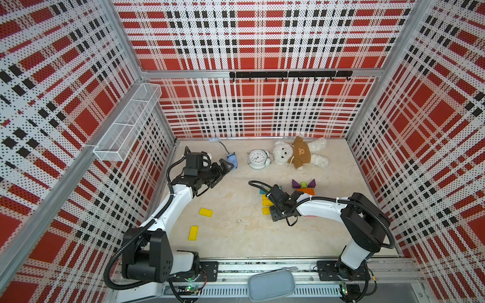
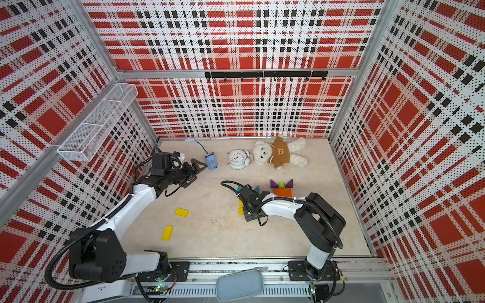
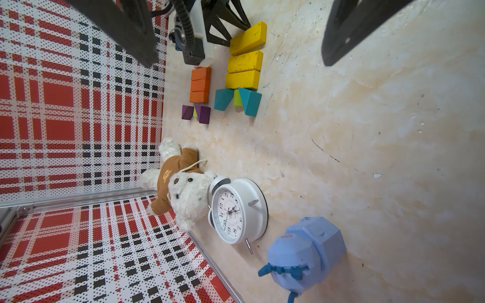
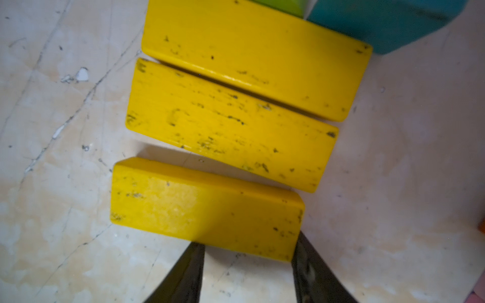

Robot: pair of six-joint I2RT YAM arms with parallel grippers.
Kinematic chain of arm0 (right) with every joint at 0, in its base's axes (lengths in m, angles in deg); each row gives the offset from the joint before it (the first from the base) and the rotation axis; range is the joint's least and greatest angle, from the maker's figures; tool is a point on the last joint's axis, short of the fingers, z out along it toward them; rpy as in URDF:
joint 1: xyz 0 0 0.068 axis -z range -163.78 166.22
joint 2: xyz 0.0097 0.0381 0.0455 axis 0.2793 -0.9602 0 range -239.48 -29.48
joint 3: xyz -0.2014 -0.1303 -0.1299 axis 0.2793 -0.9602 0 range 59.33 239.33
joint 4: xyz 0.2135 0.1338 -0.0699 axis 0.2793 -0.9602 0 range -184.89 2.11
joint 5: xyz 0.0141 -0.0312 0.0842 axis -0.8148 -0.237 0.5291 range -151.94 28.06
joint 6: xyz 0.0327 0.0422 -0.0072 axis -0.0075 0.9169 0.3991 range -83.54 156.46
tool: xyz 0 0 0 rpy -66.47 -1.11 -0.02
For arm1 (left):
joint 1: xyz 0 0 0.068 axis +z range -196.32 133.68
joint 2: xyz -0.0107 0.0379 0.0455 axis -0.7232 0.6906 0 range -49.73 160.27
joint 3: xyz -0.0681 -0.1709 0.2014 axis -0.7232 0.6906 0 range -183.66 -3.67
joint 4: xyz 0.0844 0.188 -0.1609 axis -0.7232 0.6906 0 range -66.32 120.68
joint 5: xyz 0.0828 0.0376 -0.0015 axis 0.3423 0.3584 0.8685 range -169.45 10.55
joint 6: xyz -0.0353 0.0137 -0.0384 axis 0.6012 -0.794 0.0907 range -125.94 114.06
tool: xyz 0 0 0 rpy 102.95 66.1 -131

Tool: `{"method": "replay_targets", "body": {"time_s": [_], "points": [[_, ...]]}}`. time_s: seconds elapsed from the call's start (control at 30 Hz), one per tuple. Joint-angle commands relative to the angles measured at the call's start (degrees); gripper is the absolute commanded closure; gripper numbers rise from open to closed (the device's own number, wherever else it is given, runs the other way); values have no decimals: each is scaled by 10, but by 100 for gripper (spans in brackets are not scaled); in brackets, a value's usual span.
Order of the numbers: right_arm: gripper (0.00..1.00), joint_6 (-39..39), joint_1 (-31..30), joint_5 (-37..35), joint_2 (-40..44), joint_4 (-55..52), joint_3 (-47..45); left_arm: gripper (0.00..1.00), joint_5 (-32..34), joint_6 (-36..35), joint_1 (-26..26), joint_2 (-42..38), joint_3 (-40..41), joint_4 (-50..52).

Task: Assemble a carrot with building blocks
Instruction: Assemble the building block at the center of the board.

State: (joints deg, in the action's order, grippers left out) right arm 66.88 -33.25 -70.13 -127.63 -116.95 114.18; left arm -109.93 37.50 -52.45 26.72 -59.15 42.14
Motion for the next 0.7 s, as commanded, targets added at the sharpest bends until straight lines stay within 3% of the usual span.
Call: {"method": "replay_targets", "body": {"time_s": [0.0,0.67], "points": [[38,11,-3,-1,-1,7,6,1,-7,2,-1,5,4,-11],[31,29,-5,-21,-4,-5,23,1,-11,2,1,8,2,-11]]}}
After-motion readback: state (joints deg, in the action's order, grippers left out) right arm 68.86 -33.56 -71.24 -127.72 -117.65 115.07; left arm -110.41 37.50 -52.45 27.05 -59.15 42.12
